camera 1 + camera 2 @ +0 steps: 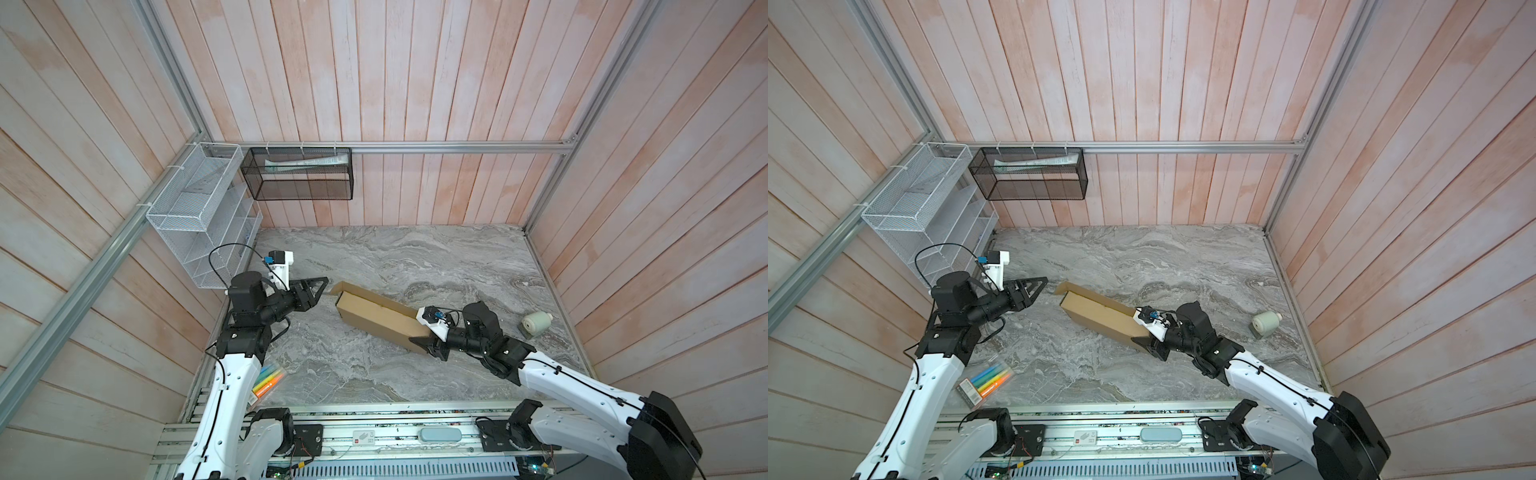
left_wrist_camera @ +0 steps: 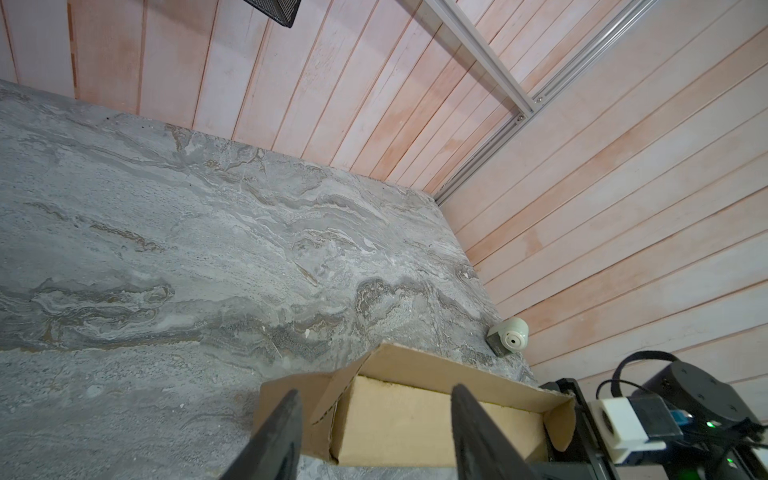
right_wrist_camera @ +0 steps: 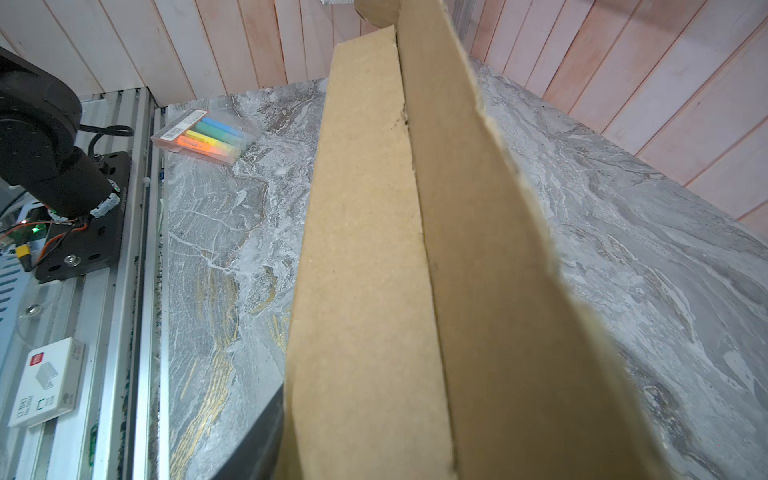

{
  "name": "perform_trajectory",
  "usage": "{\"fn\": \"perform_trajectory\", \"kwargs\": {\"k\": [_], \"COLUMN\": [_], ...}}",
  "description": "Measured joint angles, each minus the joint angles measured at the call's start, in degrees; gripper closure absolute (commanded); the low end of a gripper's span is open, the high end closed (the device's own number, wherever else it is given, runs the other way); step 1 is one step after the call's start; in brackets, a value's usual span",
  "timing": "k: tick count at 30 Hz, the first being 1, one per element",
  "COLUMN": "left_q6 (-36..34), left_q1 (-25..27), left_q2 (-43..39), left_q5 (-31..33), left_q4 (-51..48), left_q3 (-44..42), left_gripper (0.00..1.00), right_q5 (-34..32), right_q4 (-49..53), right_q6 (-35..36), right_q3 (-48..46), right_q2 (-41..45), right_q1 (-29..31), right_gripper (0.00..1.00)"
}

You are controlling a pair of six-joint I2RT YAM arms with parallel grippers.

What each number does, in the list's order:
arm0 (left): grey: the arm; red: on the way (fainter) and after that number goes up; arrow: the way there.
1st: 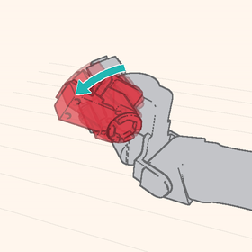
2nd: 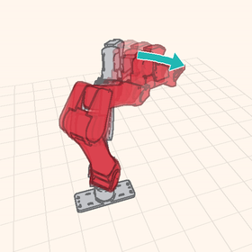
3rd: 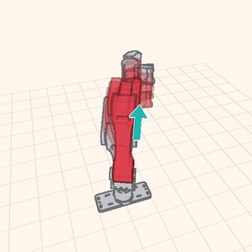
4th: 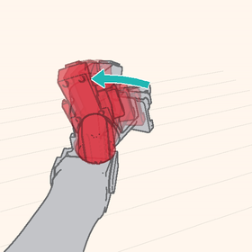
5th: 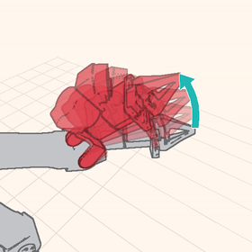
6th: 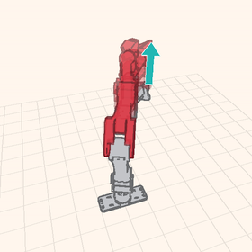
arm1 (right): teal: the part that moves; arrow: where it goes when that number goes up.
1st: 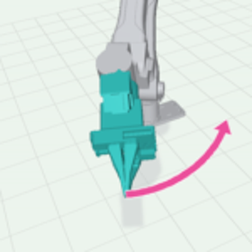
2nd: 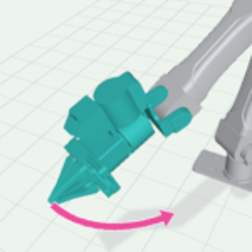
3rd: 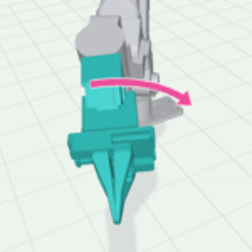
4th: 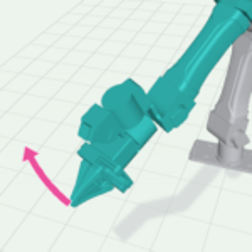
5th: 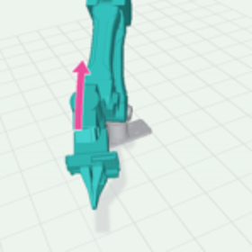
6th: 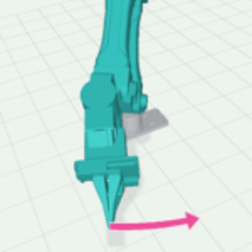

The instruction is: Fold the paper box

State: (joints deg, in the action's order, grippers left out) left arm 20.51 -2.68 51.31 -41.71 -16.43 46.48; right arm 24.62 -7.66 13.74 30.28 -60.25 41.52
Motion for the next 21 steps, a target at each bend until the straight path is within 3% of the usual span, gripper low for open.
{"fn": "perform_trajectory", "kwargs": {"k": [12,21], "left_q6": [-9.27,-10.67], "left_q1": [0.63,1.38], "left_q2": [-2.84,-1.86], "left_q5": [1.2,3.28], "left_q4": [-10.21,-9.88], "left_q3": [-0.07,-1.62], "left_gripper": [0.46,0.48], "right_q5": [4.11,5.42], "right_q4": [0.39,0.42], "right_q6": [1.53,1.73], "right_q3": [2.82,2.86], "right_q2": [-3.67,-3.67], "right_q1": [0.0,0.0], "right_gripper": [0.81,0.82]}}
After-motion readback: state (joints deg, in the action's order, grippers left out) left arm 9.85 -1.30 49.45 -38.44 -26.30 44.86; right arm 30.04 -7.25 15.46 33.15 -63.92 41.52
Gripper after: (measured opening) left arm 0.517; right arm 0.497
